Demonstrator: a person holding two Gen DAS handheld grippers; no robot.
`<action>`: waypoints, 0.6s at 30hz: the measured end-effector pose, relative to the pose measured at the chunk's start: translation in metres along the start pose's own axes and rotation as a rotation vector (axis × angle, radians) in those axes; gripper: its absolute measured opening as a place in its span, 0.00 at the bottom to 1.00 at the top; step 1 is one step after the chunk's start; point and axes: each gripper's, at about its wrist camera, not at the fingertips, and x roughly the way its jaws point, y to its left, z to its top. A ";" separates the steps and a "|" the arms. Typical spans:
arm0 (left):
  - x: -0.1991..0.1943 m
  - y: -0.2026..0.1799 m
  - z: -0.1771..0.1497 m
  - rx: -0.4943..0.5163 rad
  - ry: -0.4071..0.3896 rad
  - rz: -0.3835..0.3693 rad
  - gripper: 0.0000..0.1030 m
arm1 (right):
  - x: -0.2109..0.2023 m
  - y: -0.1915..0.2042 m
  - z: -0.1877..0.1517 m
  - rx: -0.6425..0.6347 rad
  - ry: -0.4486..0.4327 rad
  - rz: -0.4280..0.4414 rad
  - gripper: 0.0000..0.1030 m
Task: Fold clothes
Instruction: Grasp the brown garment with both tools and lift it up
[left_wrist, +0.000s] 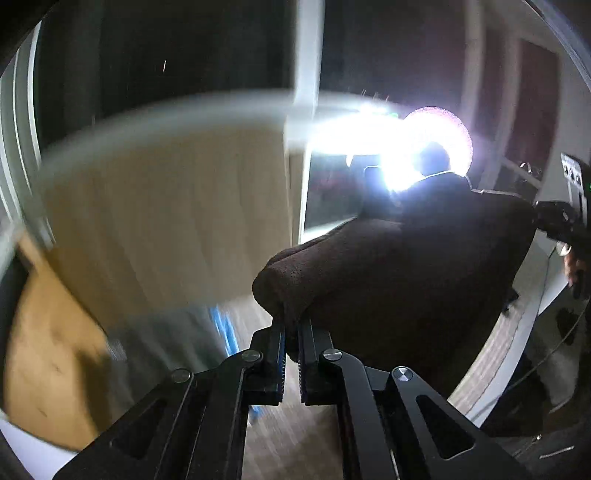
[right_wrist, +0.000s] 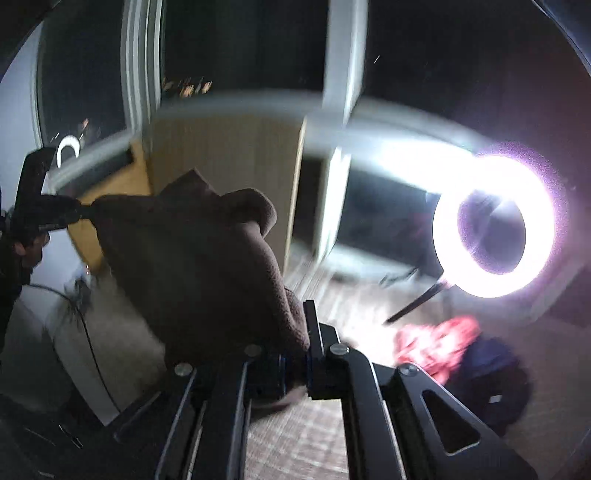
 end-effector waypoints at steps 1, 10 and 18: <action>-0.025 -0.010 0.013 0.027 -0.043 0.008 0.04 | -0.024 -0.001 0.009 -0.001 -0.035 -0.028 0.06; -0.192 -0.091 0.045 0.128 -0.301 0.107 0.04 | -0.209 0.011 0.045 -0.075 -0.307 -0.159 0.06; -0.140 -0.101 0.036 0.125 -0.195 0.115 0.04 | -0.152 -0.020 0.030 -0.085 -0.240 -0.210 0.06</action>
